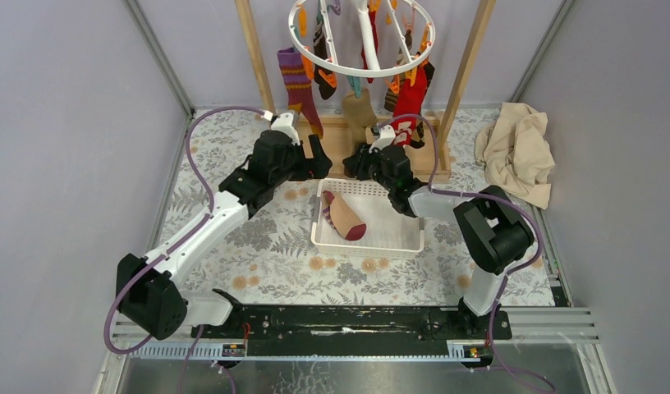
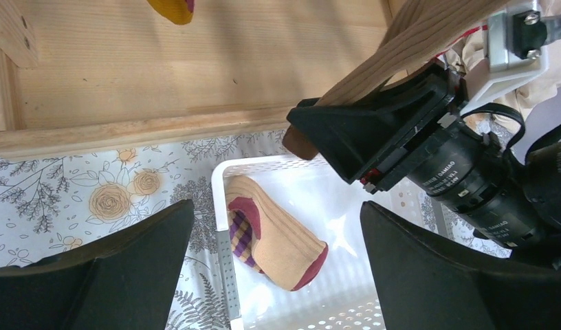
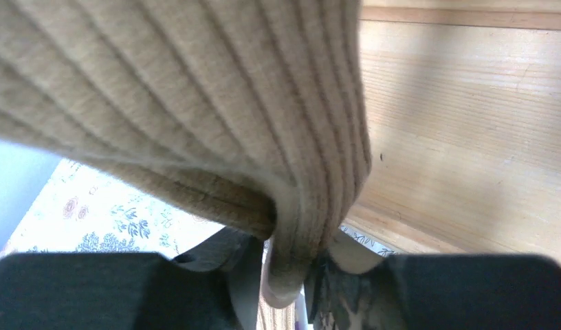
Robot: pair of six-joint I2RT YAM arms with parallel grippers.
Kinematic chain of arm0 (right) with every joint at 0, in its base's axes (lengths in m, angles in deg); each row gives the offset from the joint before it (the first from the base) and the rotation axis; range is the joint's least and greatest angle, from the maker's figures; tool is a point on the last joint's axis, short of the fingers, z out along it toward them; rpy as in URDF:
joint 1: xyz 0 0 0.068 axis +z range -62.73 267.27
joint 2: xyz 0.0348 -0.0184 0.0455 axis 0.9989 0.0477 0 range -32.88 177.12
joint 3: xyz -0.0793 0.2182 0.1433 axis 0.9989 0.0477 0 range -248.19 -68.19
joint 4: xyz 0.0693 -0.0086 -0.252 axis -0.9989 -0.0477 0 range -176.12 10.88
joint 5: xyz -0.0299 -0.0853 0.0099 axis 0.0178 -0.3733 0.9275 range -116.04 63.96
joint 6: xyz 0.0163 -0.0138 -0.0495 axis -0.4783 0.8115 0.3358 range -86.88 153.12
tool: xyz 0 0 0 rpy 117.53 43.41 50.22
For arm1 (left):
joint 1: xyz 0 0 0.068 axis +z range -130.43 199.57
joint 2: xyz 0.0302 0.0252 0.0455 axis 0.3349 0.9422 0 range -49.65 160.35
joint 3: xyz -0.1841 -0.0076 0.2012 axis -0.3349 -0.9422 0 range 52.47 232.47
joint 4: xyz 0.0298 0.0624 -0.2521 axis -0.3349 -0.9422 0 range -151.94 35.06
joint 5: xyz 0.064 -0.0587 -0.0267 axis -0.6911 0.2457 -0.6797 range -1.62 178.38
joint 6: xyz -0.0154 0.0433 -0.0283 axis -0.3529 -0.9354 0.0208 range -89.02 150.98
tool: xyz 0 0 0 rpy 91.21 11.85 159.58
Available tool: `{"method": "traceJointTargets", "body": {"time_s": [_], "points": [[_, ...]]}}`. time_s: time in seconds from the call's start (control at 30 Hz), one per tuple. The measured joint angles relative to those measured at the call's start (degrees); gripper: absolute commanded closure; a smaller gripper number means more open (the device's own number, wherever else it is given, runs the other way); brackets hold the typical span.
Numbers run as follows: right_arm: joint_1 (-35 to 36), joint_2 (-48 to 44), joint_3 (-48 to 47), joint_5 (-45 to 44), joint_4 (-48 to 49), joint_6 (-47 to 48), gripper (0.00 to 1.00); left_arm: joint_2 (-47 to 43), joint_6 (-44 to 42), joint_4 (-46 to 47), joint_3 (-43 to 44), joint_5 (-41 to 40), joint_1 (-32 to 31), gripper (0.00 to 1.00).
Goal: Remove the socks clipped to the hanger
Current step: Remove the sock from the hanger.
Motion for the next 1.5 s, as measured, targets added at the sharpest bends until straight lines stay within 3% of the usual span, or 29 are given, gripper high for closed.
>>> {"method": "traceJointTargets", "body": {"time_s": [0.13, 0.2, 0.43, 0.9, 1.5], "points": [[0.0, -2.2, 0.0, -0.1, -1.5, 0.2, 0.9, -0.4, 0.0, -0.4, 0.0, -0.1, 0.0, 0.02], [0.0, -4.5, 0.0, -0.1, -2.9, 0.5, 0.93, -0.7, 0.0, -0.7, 0.0, 0.0, 0.0, 0.02], [0.0, -14.6, 0.4, 2.5, -7.9, 0.9, 0.96, -0.9, 0.1, -2.3, 4.0, 2.4, 0.0, 0.02], [0.0, -23.7, 1.7, 21.1, -22.0, -3.9, 0.99, -1.1, -1.7, -0.4, 13.6, 6.4, -0.5, 0.01], [0.0, -26.9, -0.7, 23.2, -35.9, -3.2, 1.0, 6.8, -3.2, 5.3, 28.2, 10.1, -2.7, 0.02]]}}
